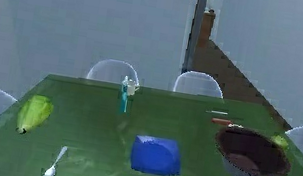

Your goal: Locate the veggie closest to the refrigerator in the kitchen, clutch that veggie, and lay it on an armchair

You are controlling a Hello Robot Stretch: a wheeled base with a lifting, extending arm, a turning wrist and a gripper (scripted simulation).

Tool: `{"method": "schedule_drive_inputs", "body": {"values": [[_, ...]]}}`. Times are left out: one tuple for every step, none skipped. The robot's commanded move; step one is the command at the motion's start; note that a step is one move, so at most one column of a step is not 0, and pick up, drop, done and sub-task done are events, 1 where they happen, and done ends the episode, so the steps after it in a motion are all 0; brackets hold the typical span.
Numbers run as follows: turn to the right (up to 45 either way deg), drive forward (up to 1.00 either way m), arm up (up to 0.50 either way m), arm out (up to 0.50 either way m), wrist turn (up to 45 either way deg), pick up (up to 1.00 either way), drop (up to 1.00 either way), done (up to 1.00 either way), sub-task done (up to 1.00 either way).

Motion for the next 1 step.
{"method": "schedule_drive_inputs", "body": {"values": [[-45.0, 0.0, 0.0, 0.0, 0.0, 0.0, 0.0, 0.0, 0.0]]}}
